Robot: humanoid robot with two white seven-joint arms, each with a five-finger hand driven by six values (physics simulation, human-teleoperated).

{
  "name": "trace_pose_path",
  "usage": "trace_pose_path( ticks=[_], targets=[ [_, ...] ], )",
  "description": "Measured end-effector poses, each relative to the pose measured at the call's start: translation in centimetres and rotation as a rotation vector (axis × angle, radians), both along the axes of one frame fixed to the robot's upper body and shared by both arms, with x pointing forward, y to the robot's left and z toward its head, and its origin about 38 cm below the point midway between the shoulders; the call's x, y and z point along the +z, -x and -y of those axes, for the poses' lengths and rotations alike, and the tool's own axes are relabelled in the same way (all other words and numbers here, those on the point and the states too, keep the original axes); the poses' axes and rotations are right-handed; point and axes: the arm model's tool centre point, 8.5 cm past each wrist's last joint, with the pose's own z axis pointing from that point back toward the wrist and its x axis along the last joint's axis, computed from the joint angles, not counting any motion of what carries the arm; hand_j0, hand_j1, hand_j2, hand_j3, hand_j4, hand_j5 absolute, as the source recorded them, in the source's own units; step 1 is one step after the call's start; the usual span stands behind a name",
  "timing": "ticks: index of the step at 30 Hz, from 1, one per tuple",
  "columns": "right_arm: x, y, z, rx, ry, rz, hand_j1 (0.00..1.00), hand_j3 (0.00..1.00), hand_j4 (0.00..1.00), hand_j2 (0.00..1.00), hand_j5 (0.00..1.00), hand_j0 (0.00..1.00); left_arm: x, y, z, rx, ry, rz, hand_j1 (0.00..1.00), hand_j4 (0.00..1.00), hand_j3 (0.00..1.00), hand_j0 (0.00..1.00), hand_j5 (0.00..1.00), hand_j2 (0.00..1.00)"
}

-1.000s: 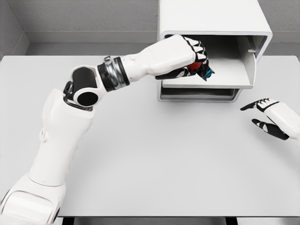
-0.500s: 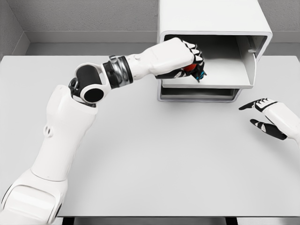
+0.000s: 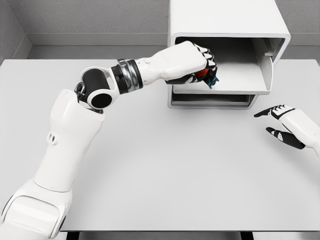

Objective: Slide open multi-storey tabletop storage cabinets and put open load switch and slide close multi-storey tabletop storage cabinets

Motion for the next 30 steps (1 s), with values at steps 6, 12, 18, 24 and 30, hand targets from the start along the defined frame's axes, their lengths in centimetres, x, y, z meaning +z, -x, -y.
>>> trace_pose_path(
  ticks=[6, 12, 18, 24, 30],
  targets=[
    [0.03, 0.00, -0.04, 0.001, 0.000, 0.001, 0.67, 0.67, 0.67, 0.67, 0.67, 0.67, -0.17, -0.03, 0.06, 0.002, -0.008, -0.001, 0.44, 0.44, 0.44, 0.44, 0.44, 0.44],
    [0.02, 0.00, -0.02, 0.001, 0.000, 0.001, 0.67, 0.67, 0.67, 0.67, 0.67, 0.67, -0.13, -0.07, 0.04, 0.005, -0.003, -0.003, 0.56, 0.56, 0.56, 0.56, 0.56, 0.56],
    [0.02, -0.04, 0.04, -0.001, 0.000, 0.001, 0.67, 0.67, 0.67, 0.67, 0.67, 0.67, -0.16, -0.05, 0.06, 0.004, -0.009, 0.000, 0.62, 0.62, 0.62, 0.62, 0.62, 0.62],
    [0.01, -0.04, 0.05, -0.002, 0.000, 0.000, 0.68, 0.68, 0.68, 0.68, 0.68, 0.68, -0.18, -0.04, 0.07, 0.004, -0.012, 0.002, 0.67, 0.67, 0.67, 0.67, 0.67, 0.67],
    [0.01, -0.04, 0.06, -0.002, 0.000, 0.000, 0.68, 0.68, 0.68, 0.68, 0.68, 0.68, -0.15, -0.02, 0.07, 0.004, -0.012, 0.003, 0.69, 0.69, 0.69, 0.69, 0.69, 0.69]
  ],
)
